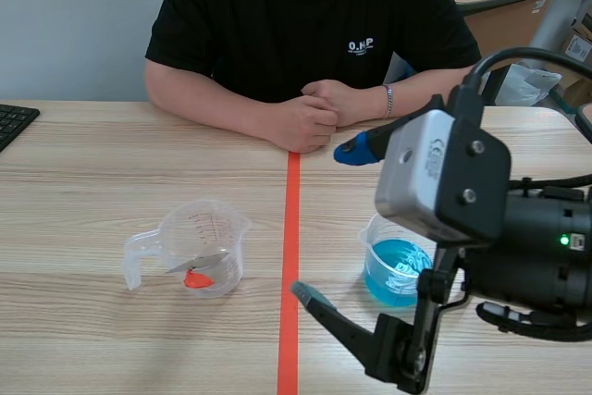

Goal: Do the redox reaction experiment.
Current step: 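Lift the metal plate out of the left beaker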

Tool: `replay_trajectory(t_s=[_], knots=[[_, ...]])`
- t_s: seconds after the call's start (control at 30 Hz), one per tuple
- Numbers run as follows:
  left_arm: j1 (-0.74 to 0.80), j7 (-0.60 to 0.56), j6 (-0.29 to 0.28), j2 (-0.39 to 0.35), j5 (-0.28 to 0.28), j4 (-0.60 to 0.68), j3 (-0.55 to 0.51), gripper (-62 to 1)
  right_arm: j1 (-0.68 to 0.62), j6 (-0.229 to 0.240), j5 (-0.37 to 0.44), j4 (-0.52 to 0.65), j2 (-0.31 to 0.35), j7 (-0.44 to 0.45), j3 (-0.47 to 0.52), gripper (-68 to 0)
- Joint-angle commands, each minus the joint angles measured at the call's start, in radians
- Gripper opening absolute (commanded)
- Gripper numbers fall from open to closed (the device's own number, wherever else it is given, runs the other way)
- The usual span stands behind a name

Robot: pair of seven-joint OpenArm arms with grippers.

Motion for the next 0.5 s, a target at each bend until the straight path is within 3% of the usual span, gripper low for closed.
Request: replay_trajectory(t_s=[0.0, 0.23, 0.47], knots=[[0.000, -0.014, -0.002, 0.000, -0.003, 0.013, -0.003, 1.4, 0.038, -0.004, -0.003, -0.008, -0.003, 0.014, -0.025, 0.4], [-0.005, -0.013, -0.002, 0.000, -0.003, 0.013, -0.003, 1.4, 0.167, -0.004, -0.033, -0.138, -0.058, 0.057, -0.196, 0.4], [-0.005, -0.003, -0.002, 0.000, -0.003, 0.013, -0.003, 1.4, 0.254, -0.012, -0.163, -0.245, -0.141, 0.127, -0.312, 0.4]])
